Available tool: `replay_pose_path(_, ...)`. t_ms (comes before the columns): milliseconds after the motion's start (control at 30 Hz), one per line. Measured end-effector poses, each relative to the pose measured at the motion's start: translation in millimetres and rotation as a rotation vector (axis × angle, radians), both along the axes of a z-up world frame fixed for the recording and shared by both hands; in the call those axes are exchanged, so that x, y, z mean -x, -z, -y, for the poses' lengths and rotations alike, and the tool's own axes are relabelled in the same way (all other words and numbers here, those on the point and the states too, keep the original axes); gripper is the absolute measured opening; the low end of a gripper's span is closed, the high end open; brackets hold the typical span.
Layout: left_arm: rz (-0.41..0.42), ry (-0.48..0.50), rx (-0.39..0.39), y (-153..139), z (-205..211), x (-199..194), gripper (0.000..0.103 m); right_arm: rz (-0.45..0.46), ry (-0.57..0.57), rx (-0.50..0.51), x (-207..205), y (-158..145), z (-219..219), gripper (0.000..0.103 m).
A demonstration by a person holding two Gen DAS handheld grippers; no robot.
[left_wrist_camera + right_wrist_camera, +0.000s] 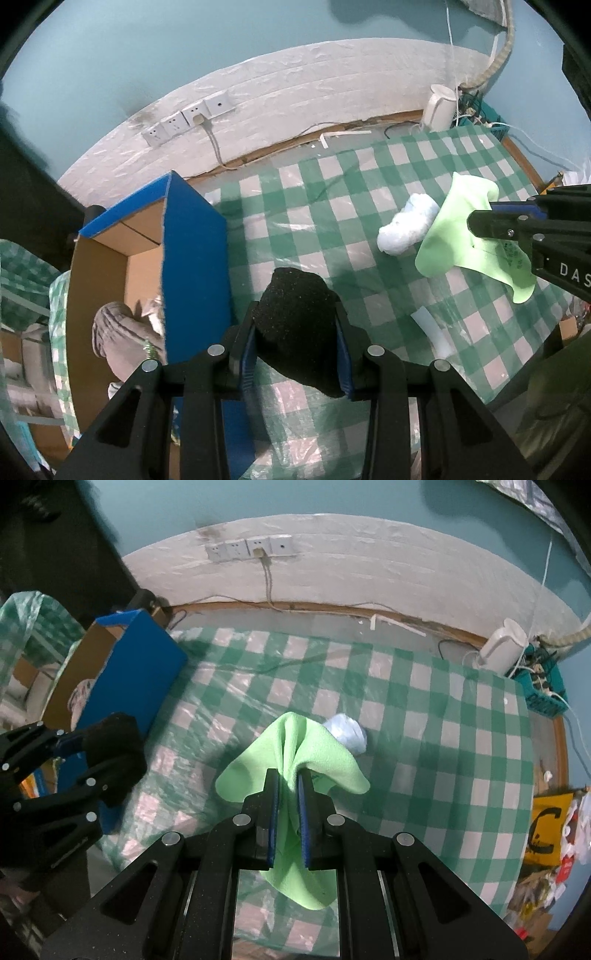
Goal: Organize soft objects
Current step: 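Lift the green cloth and black sock and carry them over the box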
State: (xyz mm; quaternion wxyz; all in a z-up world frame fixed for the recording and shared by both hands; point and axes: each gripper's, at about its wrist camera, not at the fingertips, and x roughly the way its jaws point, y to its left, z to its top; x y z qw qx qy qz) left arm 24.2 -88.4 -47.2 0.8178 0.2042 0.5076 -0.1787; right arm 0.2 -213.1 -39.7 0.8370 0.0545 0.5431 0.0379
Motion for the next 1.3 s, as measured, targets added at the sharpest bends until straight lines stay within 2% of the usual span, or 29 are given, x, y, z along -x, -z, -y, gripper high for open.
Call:
replay_pose_path(867,0.07,-0.141,0.083,-42,-77,-20,0.036,0.091,-0.13,-0.012,-36,-52,-77,0.01)
replay_pose_path(1300,0.074,-0.264,0.092,-40,-137,-29,0.036,0.103,-0.24,-0.001,-56,-63,-143,0.01)
